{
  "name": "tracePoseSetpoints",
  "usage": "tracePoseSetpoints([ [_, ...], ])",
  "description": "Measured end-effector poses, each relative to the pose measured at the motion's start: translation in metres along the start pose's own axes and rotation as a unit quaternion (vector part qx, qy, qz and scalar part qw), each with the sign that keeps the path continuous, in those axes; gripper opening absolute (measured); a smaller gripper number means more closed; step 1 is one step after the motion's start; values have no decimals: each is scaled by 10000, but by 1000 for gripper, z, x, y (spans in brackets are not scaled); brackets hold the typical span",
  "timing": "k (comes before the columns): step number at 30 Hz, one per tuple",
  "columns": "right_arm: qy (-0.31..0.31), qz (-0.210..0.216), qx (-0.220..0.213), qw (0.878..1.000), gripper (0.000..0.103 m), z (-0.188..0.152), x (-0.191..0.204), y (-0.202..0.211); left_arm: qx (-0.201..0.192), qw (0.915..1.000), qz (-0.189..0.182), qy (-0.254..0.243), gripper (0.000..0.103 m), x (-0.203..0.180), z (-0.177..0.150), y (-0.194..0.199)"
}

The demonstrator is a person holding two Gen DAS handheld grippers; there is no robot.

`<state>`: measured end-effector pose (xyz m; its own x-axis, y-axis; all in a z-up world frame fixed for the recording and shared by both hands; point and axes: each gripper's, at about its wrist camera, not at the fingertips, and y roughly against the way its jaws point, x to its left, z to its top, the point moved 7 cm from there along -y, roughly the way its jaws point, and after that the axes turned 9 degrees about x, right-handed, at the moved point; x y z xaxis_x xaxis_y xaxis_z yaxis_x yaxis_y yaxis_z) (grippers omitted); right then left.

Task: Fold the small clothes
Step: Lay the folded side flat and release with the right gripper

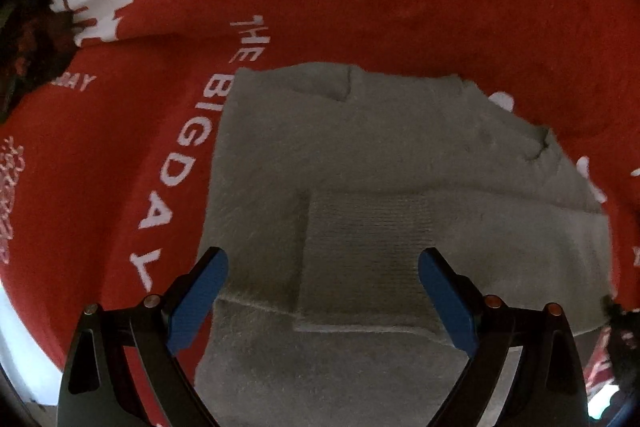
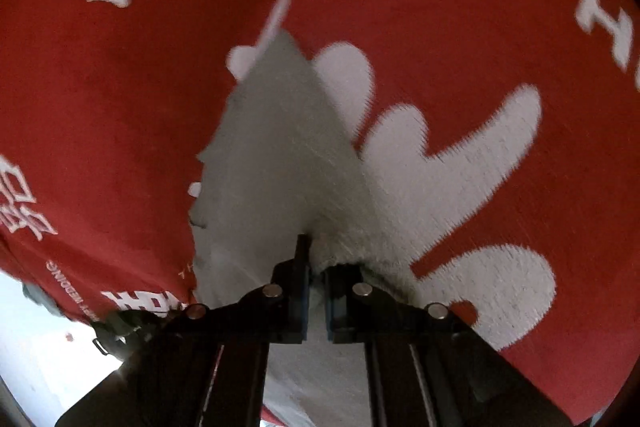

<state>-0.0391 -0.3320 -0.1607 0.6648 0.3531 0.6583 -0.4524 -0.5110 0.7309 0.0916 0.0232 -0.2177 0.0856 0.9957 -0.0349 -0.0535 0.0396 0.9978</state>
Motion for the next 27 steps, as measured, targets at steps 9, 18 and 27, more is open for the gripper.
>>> tracePoseSetpoints([
  [9,1208,-1311,511,9827,14,-7,-18,23,-43,9967,716,-381,97,28,-3,2],
  [18,2103,-1672,153,9631,18,9,21,36,-188,9979,405,-477,97,7,16,22],
  [27,1652,-1809,274,9691,12,7,-7,17,224,9982,418,-370,97,12,0,-6],
])
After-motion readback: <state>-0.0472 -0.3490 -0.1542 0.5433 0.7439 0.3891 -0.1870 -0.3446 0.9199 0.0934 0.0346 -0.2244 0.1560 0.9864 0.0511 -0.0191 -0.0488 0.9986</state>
